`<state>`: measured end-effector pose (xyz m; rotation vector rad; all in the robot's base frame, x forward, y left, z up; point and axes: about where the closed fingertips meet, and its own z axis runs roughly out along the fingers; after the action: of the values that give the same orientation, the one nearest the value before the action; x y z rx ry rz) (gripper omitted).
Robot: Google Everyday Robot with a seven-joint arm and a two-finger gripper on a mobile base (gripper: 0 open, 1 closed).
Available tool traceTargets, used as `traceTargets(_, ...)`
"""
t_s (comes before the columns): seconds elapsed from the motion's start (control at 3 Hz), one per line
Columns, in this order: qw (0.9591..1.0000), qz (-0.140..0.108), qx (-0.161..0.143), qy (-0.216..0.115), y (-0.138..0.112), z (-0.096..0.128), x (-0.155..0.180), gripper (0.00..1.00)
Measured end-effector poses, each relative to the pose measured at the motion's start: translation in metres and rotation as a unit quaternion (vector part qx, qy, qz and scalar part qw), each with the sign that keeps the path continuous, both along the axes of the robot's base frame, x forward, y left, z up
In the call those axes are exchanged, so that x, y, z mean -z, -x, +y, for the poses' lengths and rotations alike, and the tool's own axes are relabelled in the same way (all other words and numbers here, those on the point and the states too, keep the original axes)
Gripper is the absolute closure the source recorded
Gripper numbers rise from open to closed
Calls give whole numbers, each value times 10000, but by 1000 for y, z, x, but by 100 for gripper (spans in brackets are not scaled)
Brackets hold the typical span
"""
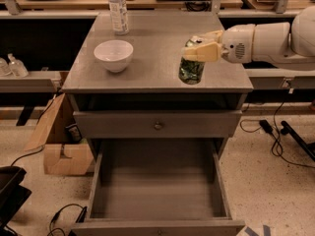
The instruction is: Pick green can from middle drawer and place on counter
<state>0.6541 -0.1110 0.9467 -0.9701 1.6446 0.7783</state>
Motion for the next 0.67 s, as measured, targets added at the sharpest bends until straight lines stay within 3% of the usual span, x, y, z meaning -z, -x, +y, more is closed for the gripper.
traceTargets(0.33, 9999, 3, 106, 95, -16, -6, -13, 100)
traceTargets(0.67, 9984, -75, 531, 166, -61, -23, -39, 100)
